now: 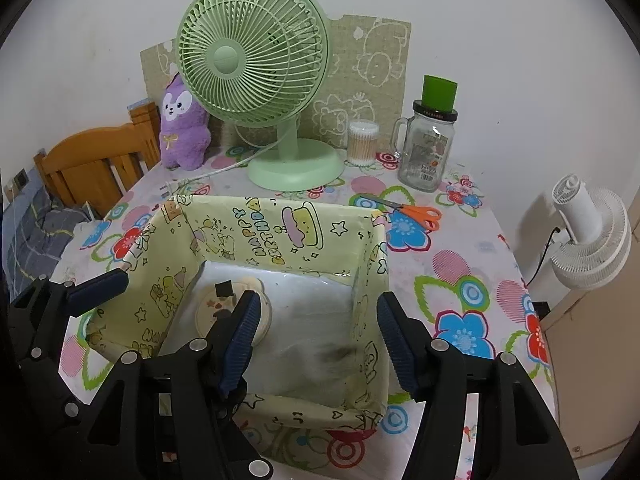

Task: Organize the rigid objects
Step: 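Open the left tool over the basket while the right tool releases the charger inside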

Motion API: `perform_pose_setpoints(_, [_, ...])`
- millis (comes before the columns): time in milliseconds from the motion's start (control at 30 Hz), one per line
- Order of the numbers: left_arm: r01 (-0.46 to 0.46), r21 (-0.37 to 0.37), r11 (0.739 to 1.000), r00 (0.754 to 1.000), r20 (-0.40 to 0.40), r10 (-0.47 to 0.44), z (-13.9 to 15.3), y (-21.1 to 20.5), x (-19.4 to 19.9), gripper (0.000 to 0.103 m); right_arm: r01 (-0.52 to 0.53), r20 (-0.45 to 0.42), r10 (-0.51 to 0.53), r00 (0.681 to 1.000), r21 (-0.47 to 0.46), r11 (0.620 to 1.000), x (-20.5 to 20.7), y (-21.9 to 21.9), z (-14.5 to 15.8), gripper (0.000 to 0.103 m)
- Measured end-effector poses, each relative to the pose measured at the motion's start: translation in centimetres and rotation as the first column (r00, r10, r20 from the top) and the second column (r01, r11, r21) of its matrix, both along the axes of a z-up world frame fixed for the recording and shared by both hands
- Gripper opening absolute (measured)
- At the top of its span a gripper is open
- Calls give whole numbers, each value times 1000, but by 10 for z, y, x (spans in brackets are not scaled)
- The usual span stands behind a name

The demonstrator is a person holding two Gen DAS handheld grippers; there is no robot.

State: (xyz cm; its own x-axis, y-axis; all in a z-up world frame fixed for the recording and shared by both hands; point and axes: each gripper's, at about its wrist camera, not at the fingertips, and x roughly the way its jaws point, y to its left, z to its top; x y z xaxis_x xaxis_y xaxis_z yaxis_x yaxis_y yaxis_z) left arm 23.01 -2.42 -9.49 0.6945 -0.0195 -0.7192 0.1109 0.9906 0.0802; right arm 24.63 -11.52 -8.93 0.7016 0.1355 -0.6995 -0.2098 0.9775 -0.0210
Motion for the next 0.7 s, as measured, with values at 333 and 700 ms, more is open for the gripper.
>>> perform_pose_setpoints(333, [-1,13,1000,1000,15,1,9,0,-14,103,28,34,-27,999,-10,1000,-15,-7,12,89])
perform_pose_setpoints(700, [-2,-3,1000,1000,12,2,22,-3,-38,103,42,69,-41,997,-19,999,-42,-14,27,103])
